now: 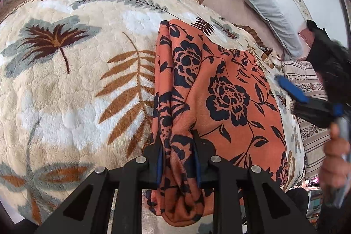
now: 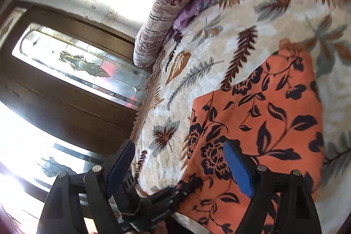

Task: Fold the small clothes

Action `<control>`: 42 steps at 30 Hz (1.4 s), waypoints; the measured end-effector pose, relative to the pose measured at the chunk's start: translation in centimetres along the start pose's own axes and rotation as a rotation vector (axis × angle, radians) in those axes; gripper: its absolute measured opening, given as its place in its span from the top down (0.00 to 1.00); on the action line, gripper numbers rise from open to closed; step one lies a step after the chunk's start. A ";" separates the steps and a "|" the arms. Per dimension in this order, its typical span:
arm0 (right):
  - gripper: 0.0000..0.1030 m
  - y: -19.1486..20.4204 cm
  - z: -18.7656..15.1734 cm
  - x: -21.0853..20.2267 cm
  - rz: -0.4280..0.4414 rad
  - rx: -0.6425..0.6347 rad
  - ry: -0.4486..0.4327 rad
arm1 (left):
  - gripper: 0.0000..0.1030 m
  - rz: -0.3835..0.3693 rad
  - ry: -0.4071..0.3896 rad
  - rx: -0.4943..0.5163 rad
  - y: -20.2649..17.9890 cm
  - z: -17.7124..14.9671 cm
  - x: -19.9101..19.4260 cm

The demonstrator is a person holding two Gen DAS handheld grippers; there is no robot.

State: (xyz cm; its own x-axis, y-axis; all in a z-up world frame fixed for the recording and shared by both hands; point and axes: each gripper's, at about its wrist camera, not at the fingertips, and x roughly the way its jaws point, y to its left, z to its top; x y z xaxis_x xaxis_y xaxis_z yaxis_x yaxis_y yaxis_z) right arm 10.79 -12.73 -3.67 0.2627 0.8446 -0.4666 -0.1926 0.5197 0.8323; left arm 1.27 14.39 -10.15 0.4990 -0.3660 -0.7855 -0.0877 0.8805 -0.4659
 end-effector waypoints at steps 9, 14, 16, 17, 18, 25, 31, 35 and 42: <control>0.25 -4.1 1.0 0.2 0.015 0.156 -0.022 | 0.74 -0.008 0.006 0.017 0.1 0.1 -0.2; 0.20 -6.6 -3.2 -0.4 -0.071 0.167 0.003 | 0.73 0.000 0.013 0.032 -0.3 0.2 0.0; 0.22 -6.6 -4.3 -1.1 -0.079 0.090 -0.033 | 0.72 0.005 0.017 0.041 -0.4 0.3 0.0; 0.22 -6.2 -4.7 -1.6 -0.109 0.078 -0.045 | 0.72 0.007 0.019 0.042 -0.4 0.4 0.0; 0.20 -5.8 -5.1 -2.5 -0.137 0.083 -0.067 | 0.72 0.010 0.022 0.041 -0.4 0.4 0.1; 0.37 -8.4 -9.5 -3.5 -0.036 0.104 -0.033 | 0.69 0.014 0.053 0.026 -0.8 1.3 0.0; 0.39 -8.5 -9.3 -3.5 -0.025 0.093 -0.031 | 0.37 0.019 -0.022 0.035 -2.3 7.0 -0.8; 0.39 -8.6 -9.5 -3.8 -0.003 0.099 -0.031 | 0.57 0.046 0.098 -0.041 -1.1 11.2 4.7; 0.39 -8.6 -10.0 -4.1 -0.005 0.078 -0.026 | 0.69 0.063 0.111 -0.122 0.6 14.9 7.5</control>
State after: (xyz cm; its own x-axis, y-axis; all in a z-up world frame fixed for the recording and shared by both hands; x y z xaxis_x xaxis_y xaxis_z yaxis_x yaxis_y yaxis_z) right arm 1.93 -19.38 -11.87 0.2878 0.8381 -0.4634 -0.1172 0.5111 0.8515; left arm 17.77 16.66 -10.23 0.3912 -0.3483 -0.8518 -0.2228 0.8622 -0.4549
